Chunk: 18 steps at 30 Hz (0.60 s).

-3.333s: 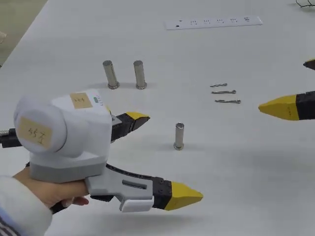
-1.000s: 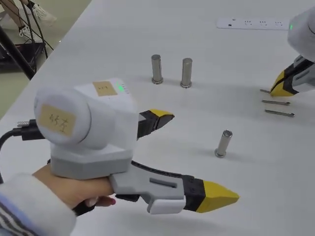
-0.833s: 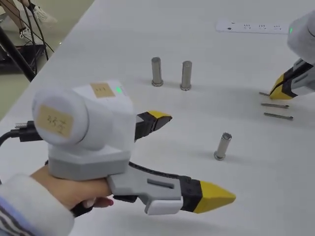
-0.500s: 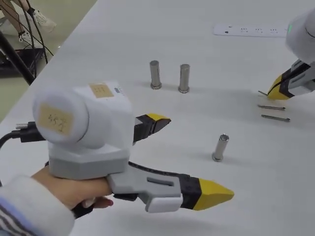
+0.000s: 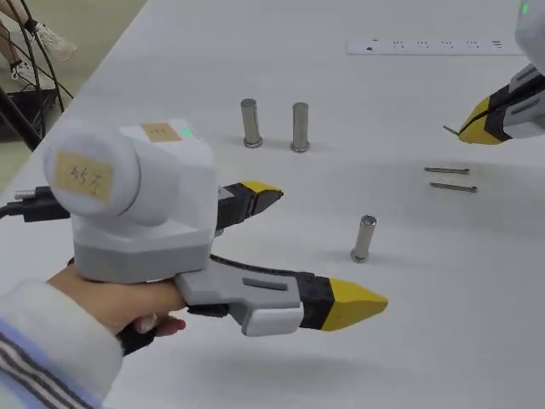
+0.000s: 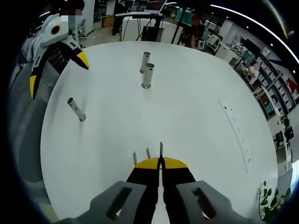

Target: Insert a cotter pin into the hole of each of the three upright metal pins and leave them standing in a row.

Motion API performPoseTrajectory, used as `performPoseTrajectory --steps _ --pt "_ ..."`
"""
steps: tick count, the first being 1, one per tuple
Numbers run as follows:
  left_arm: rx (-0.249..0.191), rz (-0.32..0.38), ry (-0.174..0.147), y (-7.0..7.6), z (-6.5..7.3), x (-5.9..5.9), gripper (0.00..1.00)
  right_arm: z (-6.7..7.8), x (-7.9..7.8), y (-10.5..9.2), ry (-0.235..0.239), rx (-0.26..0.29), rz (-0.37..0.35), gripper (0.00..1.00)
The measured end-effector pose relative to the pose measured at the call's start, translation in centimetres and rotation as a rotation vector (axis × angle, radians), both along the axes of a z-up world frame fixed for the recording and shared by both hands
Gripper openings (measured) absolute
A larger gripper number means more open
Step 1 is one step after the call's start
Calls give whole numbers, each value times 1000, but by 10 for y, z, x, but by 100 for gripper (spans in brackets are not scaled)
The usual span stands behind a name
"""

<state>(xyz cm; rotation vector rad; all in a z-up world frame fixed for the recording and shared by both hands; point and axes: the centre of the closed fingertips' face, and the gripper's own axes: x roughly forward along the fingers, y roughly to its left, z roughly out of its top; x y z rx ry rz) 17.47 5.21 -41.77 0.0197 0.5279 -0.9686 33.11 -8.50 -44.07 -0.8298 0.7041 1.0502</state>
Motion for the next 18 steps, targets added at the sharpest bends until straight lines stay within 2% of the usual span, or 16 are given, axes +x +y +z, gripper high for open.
performPoseTrajectory --steps 3,6,7,11,14,16,18 --pt "12 9 -2 1 -2 3 89 9 -7 2 -27 30 0 0" --pt "18 17 26 2 -5 4 86 19 -15 5 -47 73 -5 0" --pt "18 18 35 2 -5 4 84 24 -19 10 -48 123 -9 0" --pt "10 21 29 1 -2 6 81 41 -26 16 -83 225 -36 0" --pt "6 19 26 0 2 6 79 50 -40 22 -103 304 -55 0" --pt "19 14 29 0 1 5 77 55 -47 23 -108 353 -80 0" --pt "42 8 20 1 -1 4 73 59 -56 22 -105 385 -96 0"
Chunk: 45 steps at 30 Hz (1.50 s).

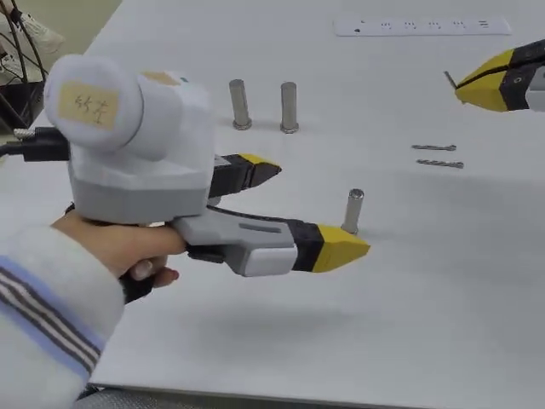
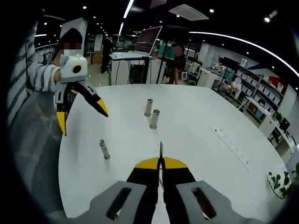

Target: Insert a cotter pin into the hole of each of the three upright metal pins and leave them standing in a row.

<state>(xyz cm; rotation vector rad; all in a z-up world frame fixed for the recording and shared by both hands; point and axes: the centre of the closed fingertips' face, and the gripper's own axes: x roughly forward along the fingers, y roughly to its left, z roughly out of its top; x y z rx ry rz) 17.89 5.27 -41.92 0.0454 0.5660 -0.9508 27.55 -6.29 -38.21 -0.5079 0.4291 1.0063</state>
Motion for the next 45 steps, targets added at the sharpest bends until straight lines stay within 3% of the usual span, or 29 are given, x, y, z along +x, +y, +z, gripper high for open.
performPoseTrajectory --steps 7,10,16,18,21,25,32,35,36,39,45 --pt "-31 9 14 -5 3 -1 64 6 -23 -3 -45 12 -39 0" --pt "-107 19 38 -10 13 0 60 6 -35 -1 -46 16 -49 0" --pt "-151 19 46 -15 23 3 55 9 -56 10 -56 26 -27 0" --pt "-172 19 61 -17 25 4 52 9 -62 16 -55 34 -14 0" --pt "-177 29 116 -19 23 2 48 9 -70 23 -54 36 5 0" --pt "-176 21 126 -21 22 1 46 9 -82 33 -54 55 22 0" --pt "-235 34 176 -25 30 1 39 4 -100 48 -43 67 61 0" --pt "-234 31 185 -26 32 1 38 3 -106 54 -43 59 80 0" --pt "-233 28 197 -27 32 0 36 3 -107 55 -46 56 84 0" --pt "-254 12 277 -32 33 -8 29 2 -110 59 -56 38 105 0" --pt "-257 -4 289 -38 37 -12 24 0 -114 64 -82 0 134 0"
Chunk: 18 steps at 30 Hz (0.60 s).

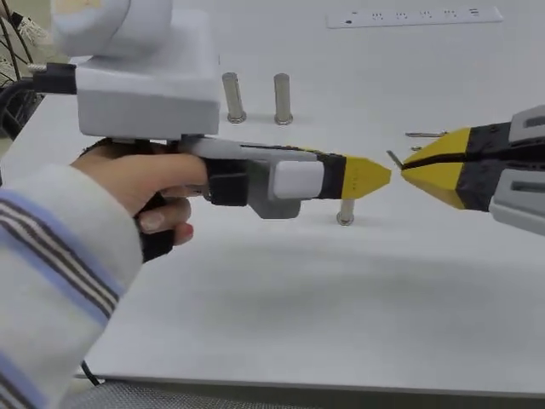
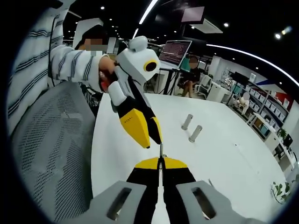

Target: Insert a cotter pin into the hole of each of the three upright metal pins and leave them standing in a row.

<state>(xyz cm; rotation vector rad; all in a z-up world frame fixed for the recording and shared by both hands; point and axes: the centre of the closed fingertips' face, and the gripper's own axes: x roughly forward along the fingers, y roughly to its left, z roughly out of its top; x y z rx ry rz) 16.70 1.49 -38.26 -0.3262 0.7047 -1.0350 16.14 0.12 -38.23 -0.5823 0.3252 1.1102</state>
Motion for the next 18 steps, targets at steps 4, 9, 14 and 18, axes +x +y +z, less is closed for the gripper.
performPoseTrajectory --steps 4,9,14,18 --pt "-1 -13 17 -3 -1 -1 16 -1 -2 2 -22 -27 19 0" --pt "6 -27 20 -5 -2 -1 13 -3 -5 5 -32 -48 38 0" --pt "14 -37 22 -6 -4 -3 8 -5 -8 7 -40 -67 55 0" --pt "16 -44 23 -6 -5 -4 5 -7 -10 9 -45 -81 69 0"
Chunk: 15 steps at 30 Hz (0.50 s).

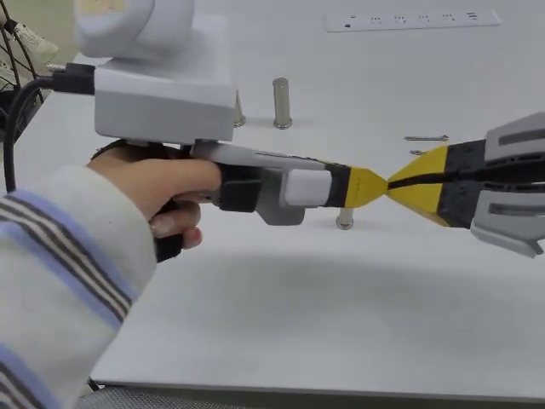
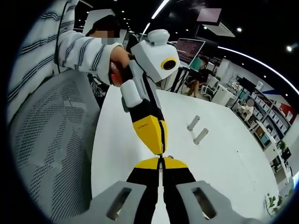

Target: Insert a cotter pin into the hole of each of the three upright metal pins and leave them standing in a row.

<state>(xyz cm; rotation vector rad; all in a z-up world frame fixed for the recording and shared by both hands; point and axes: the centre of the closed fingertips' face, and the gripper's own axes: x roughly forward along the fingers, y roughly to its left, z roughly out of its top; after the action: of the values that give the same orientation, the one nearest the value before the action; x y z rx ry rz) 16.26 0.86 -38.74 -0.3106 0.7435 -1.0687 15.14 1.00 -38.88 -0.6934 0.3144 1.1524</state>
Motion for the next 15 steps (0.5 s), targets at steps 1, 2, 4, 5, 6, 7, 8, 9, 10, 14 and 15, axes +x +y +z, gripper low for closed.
performPoseTrajectory --steps 1,2,4,5,6,7,8,9,10,14,15 --pt "1 -2 1 0 0 0 5 0 0 0 -3 -4 3 0" --pt "0 -4 5 1 -1 0 4 -1 0 0 -3 -6 4 0" --pt "0 -6 6 5 -2 4 3 -1 -1 1 -3 -9 6 0" --pt "4 -8 5 8 -3 5 3 -2 -2 1 -4 -14 10 0" --pt "3 -10 4 8 -3 6 3 -2 -2 1 -4 -16 12 0" --pt "0 -12 7 9 -3 7 2 -3 -2 1 -5 -20 15 0" --pt "-4 -13 8 10 -3 8 2 -4 -3 2 -5 -23 18 0" --pt "-6 -15 6 11 -3 9 1 -5 -3 2 -5 -25 19 0" --pt "-6 -16 6 11 -3 9 0 -5 -4 2 -7 -27 21 0" --pt "11 -18 5 10 -6 7 0 -6 -5 5 -8 -26 20 0" --pt "13 -21 7 10 -7 7 0 -6 -5 5 -8 -25 19 0"
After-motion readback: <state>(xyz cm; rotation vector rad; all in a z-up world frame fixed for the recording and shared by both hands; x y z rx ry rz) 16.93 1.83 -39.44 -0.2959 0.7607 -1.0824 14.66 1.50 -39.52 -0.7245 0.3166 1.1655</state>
